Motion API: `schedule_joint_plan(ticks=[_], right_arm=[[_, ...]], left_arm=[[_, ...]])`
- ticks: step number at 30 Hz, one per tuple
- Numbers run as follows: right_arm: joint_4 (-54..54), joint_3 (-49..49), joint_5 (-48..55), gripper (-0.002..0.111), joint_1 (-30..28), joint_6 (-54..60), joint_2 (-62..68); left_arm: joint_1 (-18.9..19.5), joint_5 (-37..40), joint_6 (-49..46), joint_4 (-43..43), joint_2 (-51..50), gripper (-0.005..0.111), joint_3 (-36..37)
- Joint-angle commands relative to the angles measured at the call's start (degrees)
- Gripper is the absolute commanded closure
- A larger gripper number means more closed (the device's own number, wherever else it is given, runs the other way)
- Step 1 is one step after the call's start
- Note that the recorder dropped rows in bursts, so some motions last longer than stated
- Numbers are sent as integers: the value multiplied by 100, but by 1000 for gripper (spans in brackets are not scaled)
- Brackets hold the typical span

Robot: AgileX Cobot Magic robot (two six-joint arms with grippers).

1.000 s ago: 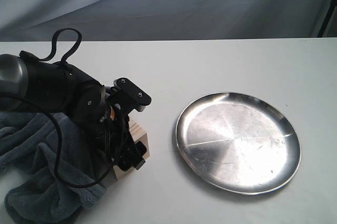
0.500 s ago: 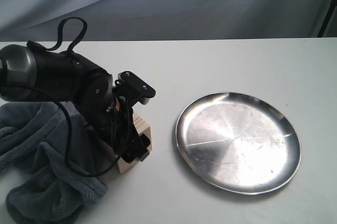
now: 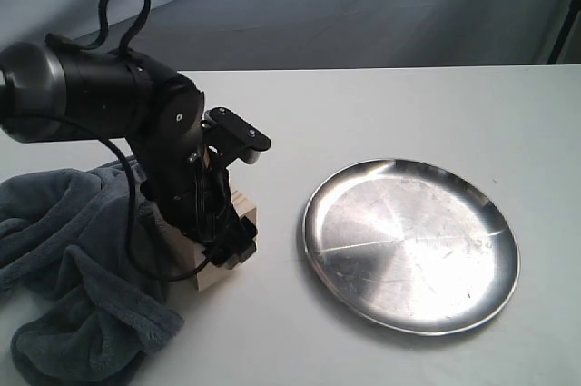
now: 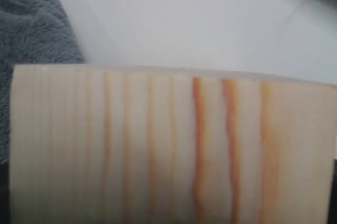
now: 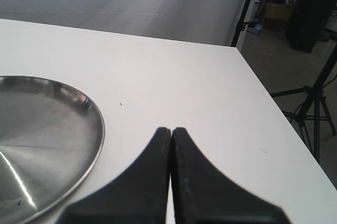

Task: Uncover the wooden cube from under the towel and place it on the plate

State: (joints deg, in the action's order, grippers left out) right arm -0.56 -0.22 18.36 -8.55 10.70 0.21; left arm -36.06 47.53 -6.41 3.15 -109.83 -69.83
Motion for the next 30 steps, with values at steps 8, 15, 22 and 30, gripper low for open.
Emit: schedule_joint_plan(ticks=[8,15,22,30], right_arm=[[56,22,-3,108,2,-19,-21],[56,22,-3,108,2,-19,-21],[56,22,-3,108,2,-19,-21],[56,22,-3,108,2,-19,-21]], left_arm=[[6,633,-1015,-1636,56,84,-984],[-457,841,-1225,-1250,56,84,-1527],[-1053,751,-985,-814,56,83,-1859],[-1065,841,-652,-196,39,57,-1849]])
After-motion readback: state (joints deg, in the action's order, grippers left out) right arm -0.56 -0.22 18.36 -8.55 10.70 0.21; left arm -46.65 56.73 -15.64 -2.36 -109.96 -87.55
